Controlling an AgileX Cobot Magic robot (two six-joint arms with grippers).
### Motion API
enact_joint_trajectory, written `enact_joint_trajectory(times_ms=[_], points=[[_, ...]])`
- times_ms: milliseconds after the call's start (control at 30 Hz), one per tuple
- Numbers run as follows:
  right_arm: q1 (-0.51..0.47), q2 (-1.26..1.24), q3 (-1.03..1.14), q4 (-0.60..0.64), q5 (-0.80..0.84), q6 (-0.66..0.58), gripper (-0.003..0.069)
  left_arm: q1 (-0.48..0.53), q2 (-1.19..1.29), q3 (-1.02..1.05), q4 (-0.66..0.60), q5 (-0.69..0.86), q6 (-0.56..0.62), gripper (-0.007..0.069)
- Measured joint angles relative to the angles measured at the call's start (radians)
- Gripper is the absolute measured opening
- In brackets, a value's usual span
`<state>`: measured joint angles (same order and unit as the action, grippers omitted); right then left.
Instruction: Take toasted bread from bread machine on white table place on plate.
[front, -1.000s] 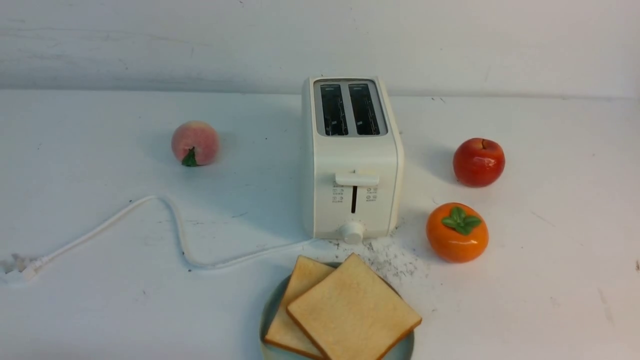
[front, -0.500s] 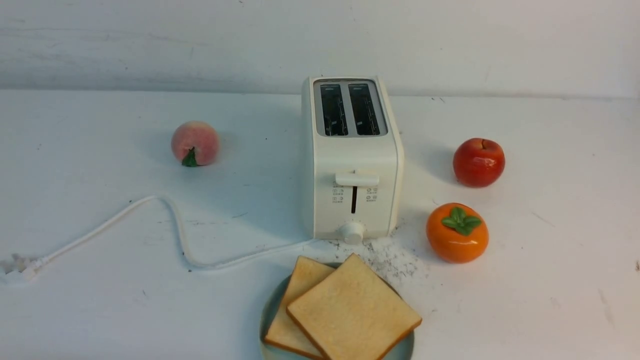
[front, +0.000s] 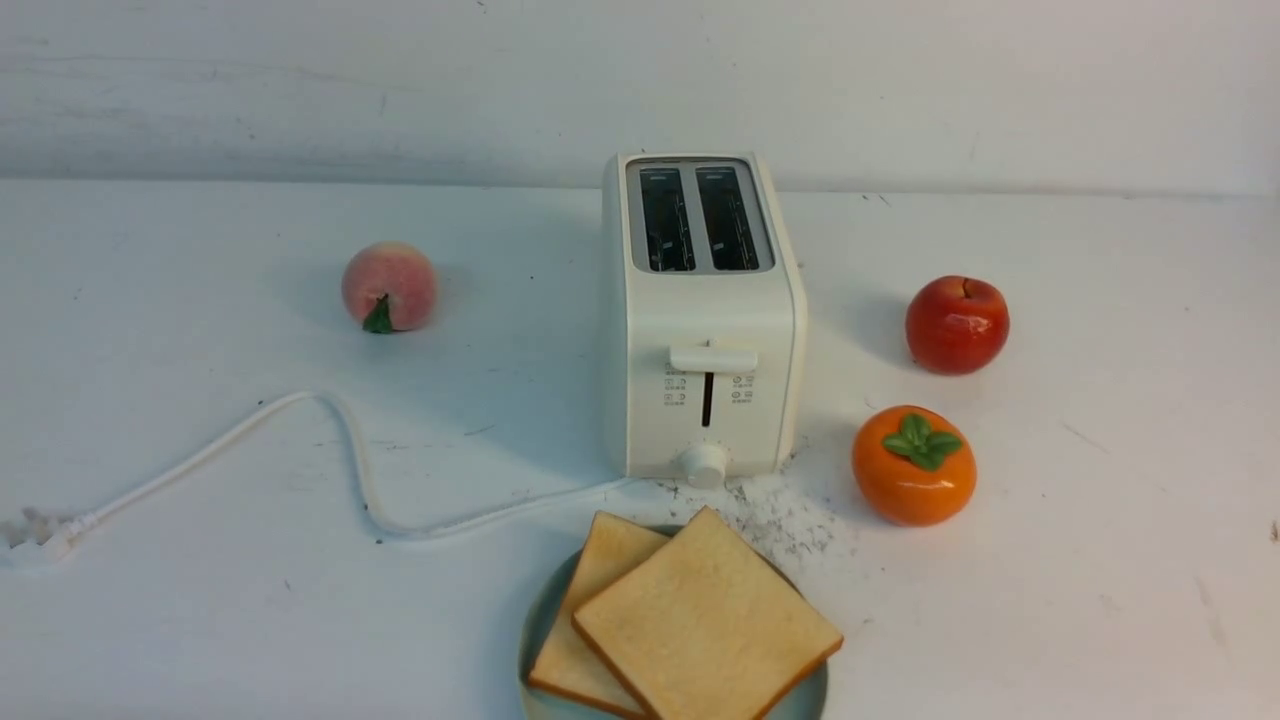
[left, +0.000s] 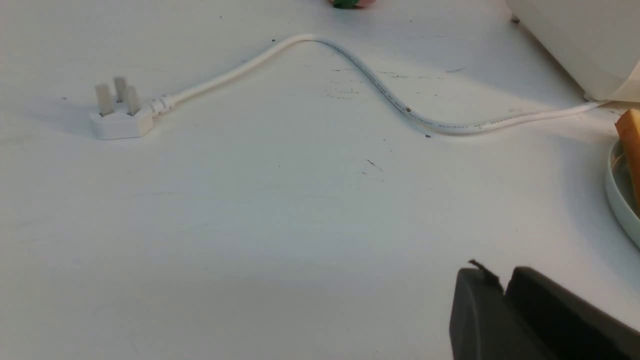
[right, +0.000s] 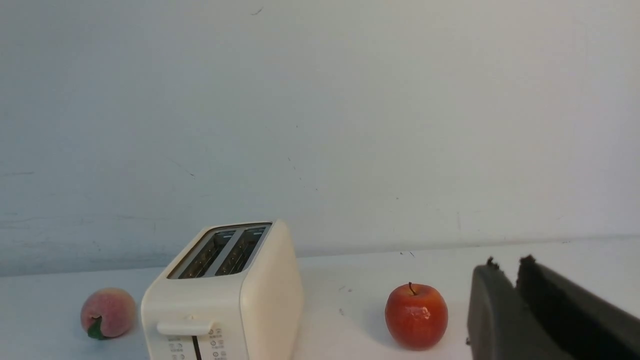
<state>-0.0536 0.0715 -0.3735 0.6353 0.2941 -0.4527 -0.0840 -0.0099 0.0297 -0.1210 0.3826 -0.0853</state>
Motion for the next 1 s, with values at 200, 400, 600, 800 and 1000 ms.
enact_joint_trajectory(times_ms=[200, 400, 600, 800, 1000], points=[[0.0, 0.0, 0.0, -0.032, 0.005, -0.028, 0.0074, 0.0, 0.0, 0.0, -0.003, 0.0, 0.0, 0.0083], [0.0, 0.0, 0.046, -0.076, 0.028, -0.063, 0.008, 0.0, 0.0, 0.0, -0.004, 0.0, 0.0, 0.0091], [0.044, -0.01, 0.202, -0.177, 0.014, -0.018, 0.0085, 0.0, 0.0, 0.0, -0.004, 0.001, 0.0, 0.0092], [0.067, -0.019, 0.306, -0.483, 0.014, 0.277, 0.0085, 0.0, 0.0, 0.0, -0.004, 0.001, 0.0, 0.0092], [0.067, -0.026, 0.395, -0.641, -0.021, 0.484, 0.009, 0.0, 0.0, 0.0, -0.004, 0.001, 0.0, 0.0101]])
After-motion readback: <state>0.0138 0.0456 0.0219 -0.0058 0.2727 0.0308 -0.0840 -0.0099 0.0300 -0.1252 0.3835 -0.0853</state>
